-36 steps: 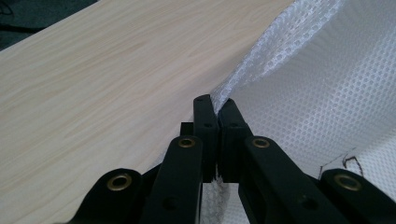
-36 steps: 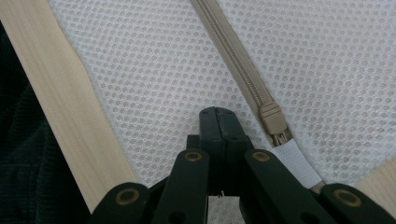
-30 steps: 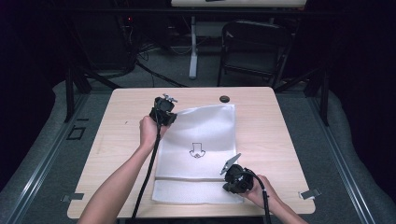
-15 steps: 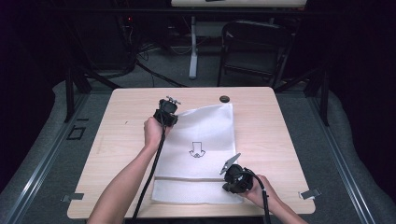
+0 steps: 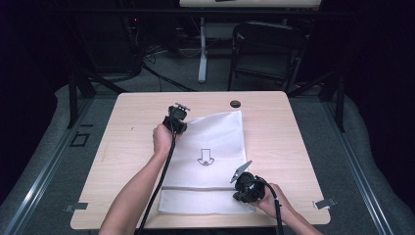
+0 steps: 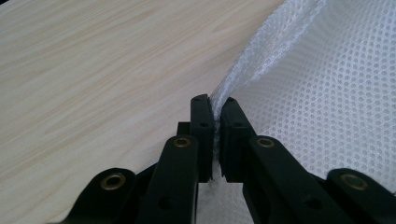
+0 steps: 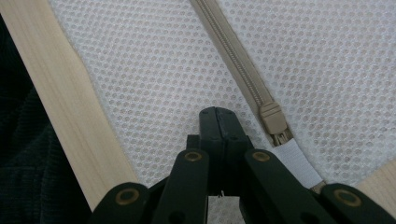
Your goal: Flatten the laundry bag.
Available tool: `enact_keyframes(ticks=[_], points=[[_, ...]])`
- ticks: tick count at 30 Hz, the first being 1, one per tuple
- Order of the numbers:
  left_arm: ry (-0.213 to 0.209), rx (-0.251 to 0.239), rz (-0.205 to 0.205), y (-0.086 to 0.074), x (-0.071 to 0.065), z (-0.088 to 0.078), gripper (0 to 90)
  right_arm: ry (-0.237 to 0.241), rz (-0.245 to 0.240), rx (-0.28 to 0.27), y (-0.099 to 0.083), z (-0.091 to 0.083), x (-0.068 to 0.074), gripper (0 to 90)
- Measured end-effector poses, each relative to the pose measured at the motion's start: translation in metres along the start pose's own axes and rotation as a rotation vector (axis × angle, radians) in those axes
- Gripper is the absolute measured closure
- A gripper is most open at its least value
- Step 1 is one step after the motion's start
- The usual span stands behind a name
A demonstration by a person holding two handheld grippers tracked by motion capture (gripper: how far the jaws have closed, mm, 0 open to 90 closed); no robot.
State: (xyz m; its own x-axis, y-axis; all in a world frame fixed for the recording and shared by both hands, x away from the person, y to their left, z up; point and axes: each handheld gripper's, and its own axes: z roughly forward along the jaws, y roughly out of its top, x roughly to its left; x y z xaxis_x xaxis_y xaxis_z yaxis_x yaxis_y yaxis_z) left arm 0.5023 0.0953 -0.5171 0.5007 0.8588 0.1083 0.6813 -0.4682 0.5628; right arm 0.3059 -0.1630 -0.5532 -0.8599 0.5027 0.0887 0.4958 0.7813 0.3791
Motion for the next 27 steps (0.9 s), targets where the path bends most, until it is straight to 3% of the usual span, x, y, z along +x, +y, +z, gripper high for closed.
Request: enact_keyframes(ticks=[7,10,15,20,27], points=[[-0.019,-0.034,-0.022,-0.001,0.005,0.003,74.2,0.001,0.001,0.002,0.000,0.000,-0.001,90.0],[-0.022,-0.047,-0.045,0.000,0.009,0.002,62.2,0.010,0.014,-0.010,-0.001,0.001,-0.001,90.0],[-0.008,-0.052,-0.073,0.003,0.014,-0.001,34.7,0.011,0.014,-0.004,-0.001,0.000,-0.002,90.0],[-0.026,-0.055,-0.098,0.001,0.020,-0.007,18.9,0.012,0.014,-0.004,0.000,0.000,-0.002,90.0],[-0.066,-0.080,-0.100,-0.003,0.025,-0.022,13.1,0.012,0.011,-0.012,0.000,-0.001,-0.002,86.4]])
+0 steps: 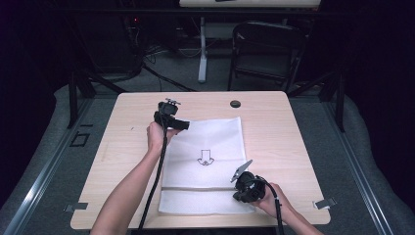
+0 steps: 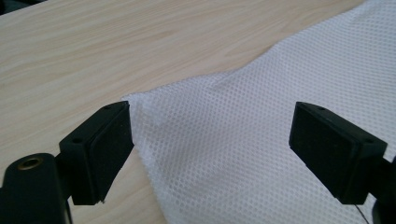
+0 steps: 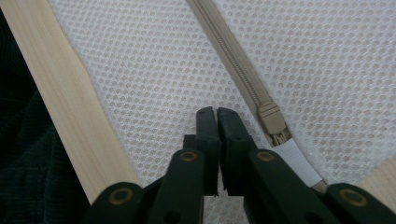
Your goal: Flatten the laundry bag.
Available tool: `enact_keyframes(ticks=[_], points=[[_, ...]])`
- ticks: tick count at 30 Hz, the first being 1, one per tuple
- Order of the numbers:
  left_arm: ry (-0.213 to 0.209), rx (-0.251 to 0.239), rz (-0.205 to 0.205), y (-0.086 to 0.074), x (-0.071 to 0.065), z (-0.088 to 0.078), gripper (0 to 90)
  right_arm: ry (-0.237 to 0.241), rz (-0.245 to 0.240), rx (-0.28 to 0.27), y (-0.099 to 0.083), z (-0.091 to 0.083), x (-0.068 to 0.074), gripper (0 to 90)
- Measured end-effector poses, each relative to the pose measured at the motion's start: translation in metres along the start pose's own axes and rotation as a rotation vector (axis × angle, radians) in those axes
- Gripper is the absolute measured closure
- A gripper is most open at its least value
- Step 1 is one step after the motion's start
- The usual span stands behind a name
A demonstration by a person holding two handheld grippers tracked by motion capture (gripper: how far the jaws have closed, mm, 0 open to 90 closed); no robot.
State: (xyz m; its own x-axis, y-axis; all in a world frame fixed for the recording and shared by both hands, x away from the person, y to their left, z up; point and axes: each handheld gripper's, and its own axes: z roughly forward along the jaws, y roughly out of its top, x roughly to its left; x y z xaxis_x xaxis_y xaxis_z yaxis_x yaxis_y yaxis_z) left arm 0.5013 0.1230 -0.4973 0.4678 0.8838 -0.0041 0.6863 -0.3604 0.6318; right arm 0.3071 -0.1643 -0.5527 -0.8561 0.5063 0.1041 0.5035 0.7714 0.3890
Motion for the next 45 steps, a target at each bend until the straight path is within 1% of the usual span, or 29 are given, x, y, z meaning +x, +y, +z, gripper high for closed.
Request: enact_keyframes(ticks=[1,3,5,6,7,10,11,13,14,16,18,19,21,23,24,25,26,27,28,29,30,31,33,36,39,40,42,43,45], points=[[0.001,-0.011,0.005,-0.001,-0.001,-0.002,12.8,0.009,0.006,-0.008,0.000,-0.001,0.000,84.3],[-0.017,-0.017,0.012,-0.004,-0.002,-0.007,12.3,0.002,0.002,-0.029,0.000,-0.007,-0.001,80.7],[-0.027,-0.023,0.027,-0.007,-0.005,-0.011,11.8,0.020,0.025,-0.076,0.000,-0.014,-0.003,75.5],[-0.036,-0.022,0.035,-0.008,-0.006,-0.013,11.5,0.020,0.019,-0.078,-0.001,-0.019,-0.005,73.2],[-0.046,-0.028,0.034,-0.010,-0.008,-0.014,11.0,0.011,0.027,-0.088,-0.002,-0.022,-0.005,69.3],[-0.067,-0.043,0.049,-0.016,-0.013,-0.019,10.7,0.010,0.050,-0.113,-0.006,-0.028,-0.008,59.2],[-0.077,-0.046,0.058,-0.018,-0.015,-0.021,10.5,0.009,0.051,-0.110,-0.007,-0.030,-0.009,55.0],[-0.094,-0.053,0.062,-0.022,-0.019,-0.023,9.9,0.004,0.078,-0.120,-0.008,-0.033,-0.011,48.2],[-0.103,-0.051,0.072,-0.024,-0.020,-0.025,9.9,-0.001,0.080,-0.124,-0.009,-0.035,-0.011,44.5],[-0.118,-0.052,0.083,-0.028,-0.026,-0.027,9.7,0.006,0.084,-0.131,-0.010,-0.040,-0.015,40.1],[-0.134,-0.052,0.099,-0.033,-0.031,-0.028,9.7,-0.003,0.103,-0.149,-0.013,-0.044,-0.016,39.5],[-0.143,-0.050,0.108,-0.035,-0.034,-0.029,9.8,-0.001,0.101,-0.149,-0.014,-0.047,-0.017,39.4],[-0.159,-0.048,0.120,-0.040,-0.040,-0.031,9.9,-0.014,0.106,-0.147,-0.018,-0.051,-0.020,40.6],[-0.177,-0.046,0.134,-0.045,-0.045,-0.032,10.5,-0.029,0.119,-0.149,-0.021,-0.055,-0.021,46.2],[-0.187,-0.048,0.137,-0.048,-0.048,-0.033,10.9,-0.035,0.127,-0.154,-0.023,-0.056,-0.022,50.8],[-0.194,-0.048,0.152,-0.049,-0.051,-0.034,11.1,-0.038,0.137,-0.161,-0.025,-0.057,-0.022,56.1],[-0.204,-0.051,0.159,-0.051,-0.054,-0.035,11.2,-0.039,0.146,-0.162,-0.026,-0.058,-0.022,62.8],[-0.213,-0.051,0.168,-0.053,-0.057,-0.037,11.6,-0.041,0.136,-0.153,-0.027,-0.059,-0.023,66.5],[-0.224,-0.051,0.174,-0.054,-0.060,-0.038,11.7,-0.040,0.144,-0.155,-0.028,-0.059,-0.022,71.8],[-0.239,-0.052,0.187,-0.056,-0.063,-0.040,11.8,-0.042,0.134,-0.152,-0.030,-0.058,-0.021,76.9],[-0.246,-0.054,0.195,-0.057,-0.066,-0.042,11.8,-0.054,0.135,-0.143,-0.030,-0.058,-0.020,79.6],[-0.261,-0.059,0.205,-0.059,-0.069,-0.043,11.7,-0.050,0.135,-0.149,-0.031,-0.057,-0.019,81.2],[-0.273,-0.063,0.224,-0.062,-0.075,-0.046,11.7,-0.063,0.126,-0.143,-0.030,-0.057,-0.018,85.1],[-0.298,-0.066,0.239,-0.066,-0.083,-0.048,11.4,-0.062,0.134,-0.136,-0.029,-0.056,-0.018,88.2],[-0.314,-0.064,0.261,-0.071,-0.091,-0.048,11.5,-0.054,0.147,-0.147,-0.030,-0.052,-0.017,89.8],[-0.314,-0.063,0.270,-0.071,-0.092,-0.049,11.5,-0.068,0.125,-0.129,-0.030,-0.052,-0.018,90.0],[-0.324,-0.062,0.287,-0.074,-0.096,-0.050,11.6,-0.064,0.132,-0.142,-0.030,-0.051,-0.018,90.0],[-0.329,-0.067,0.285,-0.076,-0.098,-0.051,11.7,-0.067,0.125,-0.139,-0.030,-0.051,-0.019,90.0],[-0.344,-0.062,0.301,-0.078,-0.103,-0.051,12.1,-0.067,0.125,-0.133,-0.030,-0.051,-0.020,90.0]])
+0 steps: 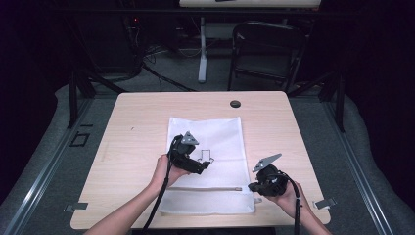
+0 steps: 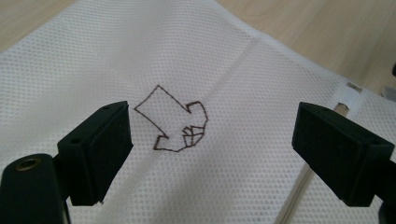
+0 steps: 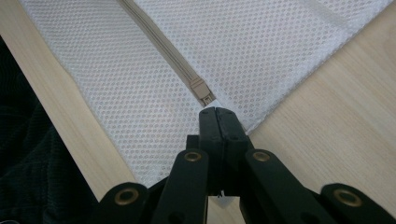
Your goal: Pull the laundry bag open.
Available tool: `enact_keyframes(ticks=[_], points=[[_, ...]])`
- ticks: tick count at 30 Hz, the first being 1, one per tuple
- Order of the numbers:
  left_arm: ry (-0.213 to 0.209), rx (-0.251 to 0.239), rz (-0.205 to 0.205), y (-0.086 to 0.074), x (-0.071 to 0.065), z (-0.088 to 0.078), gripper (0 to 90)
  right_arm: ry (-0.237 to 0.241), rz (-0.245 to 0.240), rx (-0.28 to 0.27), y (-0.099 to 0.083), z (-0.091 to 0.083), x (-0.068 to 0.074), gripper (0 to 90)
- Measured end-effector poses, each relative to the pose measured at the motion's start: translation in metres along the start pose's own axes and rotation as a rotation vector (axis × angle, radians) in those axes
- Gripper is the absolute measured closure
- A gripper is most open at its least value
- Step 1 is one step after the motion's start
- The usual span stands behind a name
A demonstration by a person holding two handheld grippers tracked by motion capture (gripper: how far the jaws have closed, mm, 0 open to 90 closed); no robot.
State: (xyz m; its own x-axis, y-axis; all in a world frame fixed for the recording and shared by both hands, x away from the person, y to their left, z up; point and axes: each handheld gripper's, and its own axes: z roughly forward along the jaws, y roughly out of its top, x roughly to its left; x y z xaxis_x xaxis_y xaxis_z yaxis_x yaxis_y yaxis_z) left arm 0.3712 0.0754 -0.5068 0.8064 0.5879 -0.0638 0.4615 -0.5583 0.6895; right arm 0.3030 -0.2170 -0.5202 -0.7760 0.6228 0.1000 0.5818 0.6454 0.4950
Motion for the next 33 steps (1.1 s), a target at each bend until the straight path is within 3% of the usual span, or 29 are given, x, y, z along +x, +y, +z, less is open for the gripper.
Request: enact_keyframes(ticks=[15,23,33], points=[[-0.155,0.029,0.117,-0.001,-0.039,0.028,13.6,0.001,0.017,0.020,0.002,0.012,-0.003,90.0],[-0.176,0.070,0.157,0.000,-0.051,0.041,13.1,0.010,0.006,0.043,0.004,0.020,-0.003,90.0],[-0.220,0.088,0.215,-0.001,-0.065,0.055,21.8,0.020,0.021,0.076,0.001,0.033,-0.006,90.0]])
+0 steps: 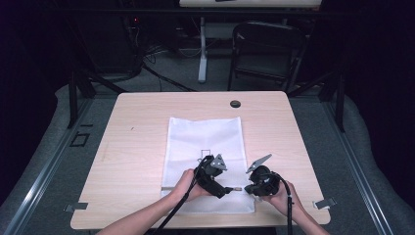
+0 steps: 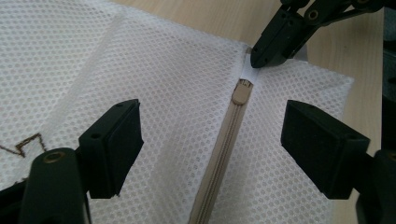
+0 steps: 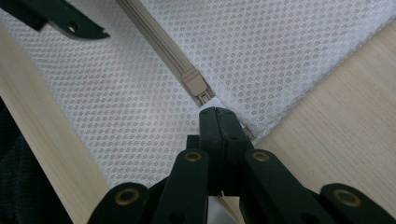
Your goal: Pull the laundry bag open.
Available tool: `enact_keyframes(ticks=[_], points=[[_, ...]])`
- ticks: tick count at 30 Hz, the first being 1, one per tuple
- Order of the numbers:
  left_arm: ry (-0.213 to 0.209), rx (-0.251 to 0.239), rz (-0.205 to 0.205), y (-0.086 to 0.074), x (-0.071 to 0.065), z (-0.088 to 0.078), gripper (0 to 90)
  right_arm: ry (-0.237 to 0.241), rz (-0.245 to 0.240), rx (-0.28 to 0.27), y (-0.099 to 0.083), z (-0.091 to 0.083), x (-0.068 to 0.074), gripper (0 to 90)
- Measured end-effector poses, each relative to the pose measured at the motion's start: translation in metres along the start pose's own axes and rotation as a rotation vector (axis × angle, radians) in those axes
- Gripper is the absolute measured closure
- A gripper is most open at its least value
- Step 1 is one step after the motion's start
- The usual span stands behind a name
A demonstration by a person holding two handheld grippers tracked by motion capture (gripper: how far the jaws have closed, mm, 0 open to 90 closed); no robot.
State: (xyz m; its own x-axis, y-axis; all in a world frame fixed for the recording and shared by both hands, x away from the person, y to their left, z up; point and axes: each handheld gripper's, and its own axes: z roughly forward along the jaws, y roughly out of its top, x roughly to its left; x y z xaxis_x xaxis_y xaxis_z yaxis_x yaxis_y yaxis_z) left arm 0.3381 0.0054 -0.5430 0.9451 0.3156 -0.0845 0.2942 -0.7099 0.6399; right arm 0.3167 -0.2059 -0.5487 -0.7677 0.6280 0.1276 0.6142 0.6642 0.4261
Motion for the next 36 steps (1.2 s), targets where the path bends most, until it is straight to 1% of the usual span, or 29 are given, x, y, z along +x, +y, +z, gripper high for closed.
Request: enact_keyframes(ticks=[4,5,6,9,11,12,13,15,16,18,19,20,21,23,25,27,28,29,30,32,34,36], points=[[-0.014,0.008,0.016,0.000,-0.003,0.009,28.1,0.002,0.005,0.002,-0.001,0.002,0.000,90.0],[-0.019,0.011,0.018,0.000,-0.003,0.012,32.3,0.001,0.007,0.003,-0.001,0.004,0.000,90.0],[-0.017,0.013,0.023,0.000,-0.003,0.014,34.7,0.006,0.006,0.008,-0.001,0.004,0.000,90.0],[-0.021,0.025,0.039,0.000,-0.005,0.021,39.7,0.014,0.007,0.012,-0.002,0.004,-0.001,90.0],[-0.017,0.028,0.048,0.001,-0.007,0.024,43.9,0.029,0.025,0.001,-0.002,0.005,-0.001,90.0],[-0.026,0.024,0.054,0.001,-0.007,0.026,45.5,0.041,0.028,0.005,-0.002,0.006,-0.002,90.0],[-0.026,0.021,0.064,0.001,-0.008,0.028,46.9,0.037,0.016,0.012,-0.003,0.006,-0.002,90.0],[-0.034,0.032,0.079,0.002,-0.010,0.030,52.5,0.039,0.012,0.012,-0.002,0.007,-0.002,90.0],[-0.035,0.026,0.086,0.002,-0.010,0.031,53.6,0.039,0.013,0.012,-0.002,0.007,-0.002,90.0],[-0.033,0.025,0.090,0.003,-0.011,0.033,58.0,0.039,0.014,0.012,-0.002,0.007,-0.002,90.0],[-0.031,0.035,0.092,0.004,-0.011,0.033,59.7,0.040,0.012,0.010,-0.003,0.007,-0.002,90.0],[-0.039,0.025,0.093,0.004,-0.011,0.035,60.4,0.039,0.013,0.011,-0.002,0.007,-0.002,90.0],[-0.038,0.025,0.099,0.004,-0.011,0.035,62.8,0.037,0.027,-0.004,-0.003,0.008,-0.001,90.0],[-0.037,0.025,0.106,0.005,-0.012,0.037,64.1,0.030,0.008,0.017,-0.002,0.007,-0.001,90.0],[-0.042,0.027,0.112,0.006,-0.012,0.038,65.9,0.028,0.006,0.020,-0.002,0.006,-0.001,90.0],[-0.036,0.024,0.119,0.006,-0.013,0.039,67.0,0.028,0.007,0.022,-0.002,0.006,-0.002,90.0],[-0.022,0.039,0.126,0.006,-0.014,0.038,67.2,0.031,0.013,0.015,-0.003,0.007,-0.001,90.0],[-0.037,0.019,0.126,0.006,-0.013,0.039,68.3,0.033,0.019,0.009,-0.003,0.007,-0.001,90.0],[-0.042,0.012,0.124,0.006,-0.013,0.039,70.8,0.038,0.039,-0.008,-0.003,0.008,-0.001,90.0],[-0.043,0.010,0.130,0.007,-0.014,0.039,74.0,0.038,0.038,-0.007,-0.003,0.008,-0.001,90.0],[-0.053,0.002,0.125,0.006,-0.013,0.040,76.9,0.033,0.036,-0.002,-0.003,0.008,-0.001,90.0],[-0.056,0.004,0.135,0.007,-0.014,0.040,79.7,0.036,0.040,-0.003,-0.004,0.008,-0.001,90.0]])
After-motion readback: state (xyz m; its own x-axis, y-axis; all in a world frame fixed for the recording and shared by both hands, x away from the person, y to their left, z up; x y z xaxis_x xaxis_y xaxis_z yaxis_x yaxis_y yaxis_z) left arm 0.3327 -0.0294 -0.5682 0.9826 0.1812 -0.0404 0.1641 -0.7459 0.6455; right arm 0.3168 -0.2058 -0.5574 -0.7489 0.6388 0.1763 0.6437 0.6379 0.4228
